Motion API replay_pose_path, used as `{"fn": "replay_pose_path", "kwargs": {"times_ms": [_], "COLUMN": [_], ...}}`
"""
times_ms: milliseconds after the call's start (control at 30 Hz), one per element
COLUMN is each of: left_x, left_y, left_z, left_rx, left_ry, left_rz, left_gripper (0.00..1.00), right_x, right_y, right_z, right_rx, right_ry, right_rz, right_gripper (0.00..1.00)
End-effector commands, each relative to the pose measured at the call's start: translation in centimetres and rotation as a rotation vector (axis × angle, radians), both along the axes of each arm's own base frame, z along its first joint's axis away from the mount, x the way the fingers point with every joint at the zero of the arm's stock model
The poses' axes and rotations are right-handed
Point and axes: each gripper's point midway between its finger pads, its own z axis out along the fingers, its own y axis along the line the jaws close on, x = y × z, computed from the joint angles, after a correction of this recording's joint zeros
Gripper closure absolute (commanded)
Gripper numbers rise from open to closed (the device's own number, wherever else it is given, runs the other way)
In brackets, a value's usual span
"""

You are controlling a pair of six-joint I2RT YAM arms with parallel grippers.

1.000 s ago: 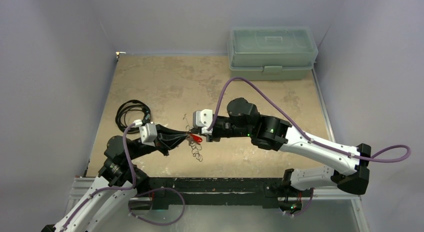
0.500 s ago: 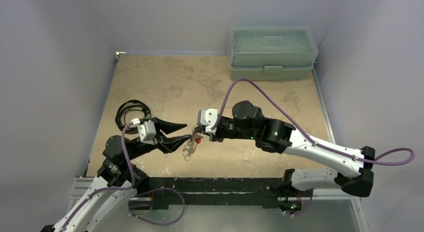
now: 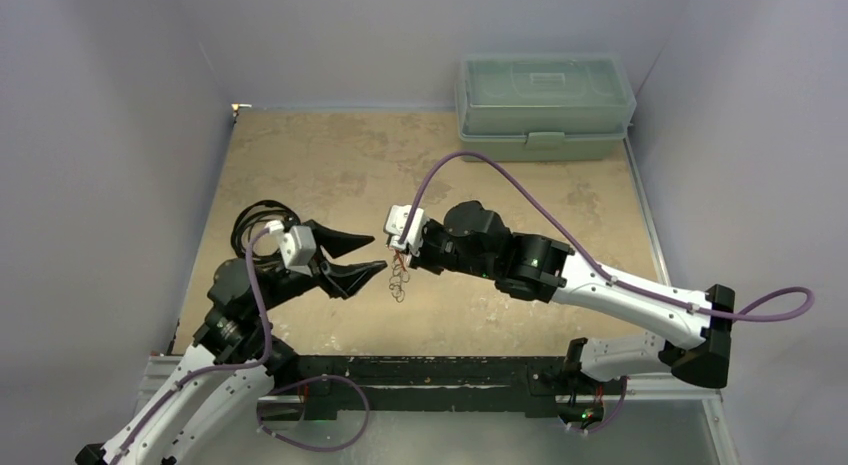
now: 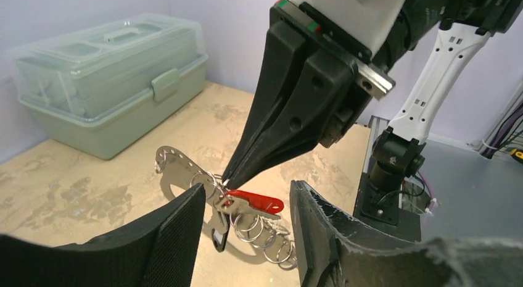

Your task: Put the keys on the keyring

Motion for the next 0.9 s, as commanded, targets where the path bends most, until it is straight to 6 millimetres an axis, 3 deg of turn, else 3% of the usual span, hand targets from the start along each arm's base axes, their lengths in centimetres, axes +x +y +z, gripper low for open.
{"fn": "replay_pose_path", "kwargs": {"times_ms": [0,133,300,467,633,867], "left_x": [0.6,1.6,1.3,1.7,2.1,4.4], "left_y": [-0.7,-0.5,-1.0,-1.7,-2.1,-0.8], "left_z": [0.7,0.3,0.1,-0.9,-1.6,-2.4], "left_rx": [0.038,0.077,0.041,0.041,0.028,0.008], "left_ry": [0.041,0.031,0.026,0.086,0.155,0.203], "left_rz": [-0.017,0.026,-0.009,-0.029,-0.03,0.124], "left_gripper": [0.47,0.46,0.47,0.52,0.5,0.43], "right_x": [1.1,0.7,0.1,-0.3,0.8,2.2], "right_y": [-0.6,-0.7,-0.7,-0.6,-0.6,-0.4], "right_z": [2.8,3.2,3.7,3.6,3.8,3.8], "right_rx": [0.057,0.081,0.107,0.118,0.142,0.172], "right_ry": [-0.015,-0.017,-0.002,0.014,0.027,0.087], "right_rz": [-0.083,-0.069,-0.043,-0.032,-0.11,-0.236], "right_gripper": [1.0,1.0,1.0,1.0,1.0,1.0]}}
